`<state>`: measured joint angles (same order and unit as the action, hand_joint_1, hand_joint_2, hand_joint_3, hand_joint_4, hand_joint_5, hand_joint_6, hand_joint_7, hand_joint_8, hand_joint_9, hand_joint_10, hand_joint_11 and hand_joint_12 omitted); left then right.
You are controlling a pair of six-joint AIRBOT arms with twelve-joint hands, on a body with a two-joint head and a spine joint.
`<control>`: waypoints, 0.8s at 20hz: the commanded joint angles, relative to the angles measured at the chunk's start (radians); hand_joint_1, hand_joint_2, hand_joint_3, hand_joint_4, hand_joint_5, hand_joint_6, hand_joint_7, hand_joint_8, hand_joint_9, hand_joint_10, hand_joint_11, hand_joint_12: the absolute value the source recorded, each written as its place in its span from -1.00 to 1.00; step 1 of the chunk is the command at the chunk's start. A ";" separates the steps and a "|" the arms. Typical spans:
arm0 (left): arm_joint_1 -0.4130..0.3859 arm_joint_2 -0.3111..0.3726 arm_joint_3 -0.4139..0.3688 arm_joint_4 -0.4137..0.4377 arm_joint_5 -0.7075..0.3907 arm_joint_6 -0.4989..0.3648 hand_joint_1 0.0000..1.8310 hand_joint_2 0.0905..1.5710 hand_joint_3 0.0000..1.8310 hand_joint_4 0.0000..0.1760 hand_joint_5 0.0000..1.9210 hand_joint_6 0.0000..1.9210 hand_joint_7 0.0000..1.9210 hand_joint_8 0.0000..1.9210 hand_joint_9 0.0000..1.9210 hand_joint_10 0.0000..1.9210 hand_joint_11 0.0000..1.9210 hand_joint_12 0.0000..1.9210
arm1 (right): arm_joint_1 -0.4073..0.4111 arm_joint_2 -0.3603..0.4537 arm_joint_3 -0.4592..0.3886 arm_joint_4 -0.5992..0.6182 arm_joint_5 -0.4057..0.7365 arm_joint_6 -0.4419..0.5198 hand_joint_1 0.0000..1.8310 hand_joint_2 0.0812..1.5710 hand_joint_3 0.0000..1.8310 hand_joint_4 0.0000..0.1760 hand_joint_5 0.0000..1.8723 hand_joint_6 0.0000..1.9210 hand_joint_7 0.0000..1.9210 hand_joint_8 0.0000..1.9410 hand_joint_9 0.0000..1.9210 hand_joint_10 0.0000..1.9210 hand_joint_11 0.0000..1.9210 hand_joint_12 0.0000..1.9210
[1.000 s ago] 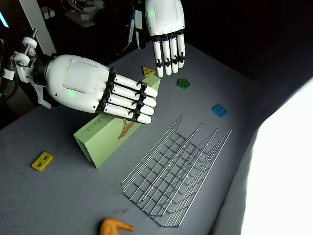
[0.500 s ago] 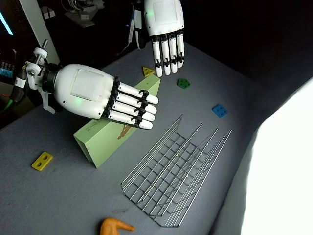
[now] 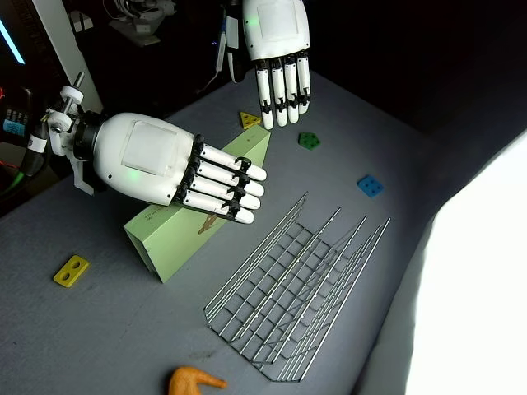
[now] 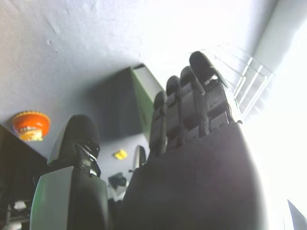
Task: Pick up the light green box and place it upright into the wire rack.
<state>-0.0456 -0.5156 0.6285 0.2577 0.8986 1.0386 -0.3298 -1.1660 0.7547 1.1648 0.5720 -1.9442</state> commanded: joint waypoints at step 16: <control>-0.007 -0.002 0.000 0.027 -0.061 0.001 -0.42 0.55 -1.00 -0.75 -0.85 -1.00 -0.78 -1.00 -0.79 -1.00 -1.00 -0.15 | 0.024 0.025 0.005 -0.088 0.055 -0.009 0.49 0.44 -1.00 -1.00 0.01 -0.07 -0.01 0.19 -0.26 0.56 -0.54 0.94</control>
<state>-0.0456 -0.5156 0.6285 0.2592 0.8993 1.0386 -0.3187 -1.1419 0.7620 1.1343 0.5720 -1.9556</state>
